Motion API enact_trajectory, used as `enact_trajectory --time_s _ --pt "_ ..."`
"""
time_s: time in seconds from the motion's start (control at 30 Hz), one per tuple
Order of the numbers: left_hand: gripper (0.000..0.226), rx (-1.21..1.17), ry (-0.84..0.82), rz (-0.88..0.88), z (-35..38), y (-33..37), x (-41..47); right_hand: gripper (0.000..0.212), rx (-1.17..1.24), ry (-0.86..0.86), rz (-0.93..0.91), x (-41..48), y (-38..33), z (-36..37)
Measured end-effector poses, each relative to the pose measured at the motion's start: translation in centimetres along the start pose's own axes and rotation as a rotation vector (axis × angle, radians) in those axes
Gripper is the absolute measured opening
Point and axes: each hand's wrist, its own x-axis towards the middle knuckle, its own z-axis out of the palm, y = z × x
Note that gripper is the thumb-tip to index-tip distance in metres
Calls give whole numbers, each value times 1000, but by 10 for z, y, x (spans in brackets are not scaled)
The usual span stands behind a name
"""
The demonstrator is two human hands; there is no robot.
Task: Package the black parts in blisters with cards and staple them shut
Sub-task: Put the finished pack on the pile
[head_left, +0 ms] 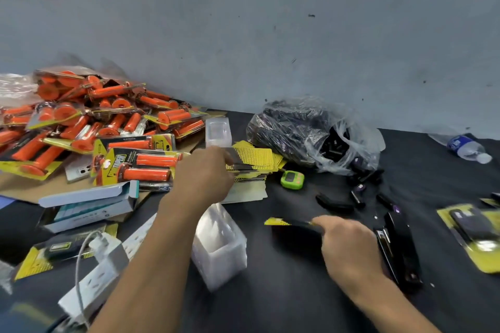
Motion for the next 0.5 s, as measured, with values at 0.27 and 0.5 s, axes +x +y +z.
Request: enact_trajectory --time_s 0.27,0.5 --pt "32 -176 -184 -130 20 -25 -39 28 761 -146 111 -34 -45 -19" --pt "50 -319 124 -163 18 -30 -47 35 558 -207 51 -30 -117 -45"
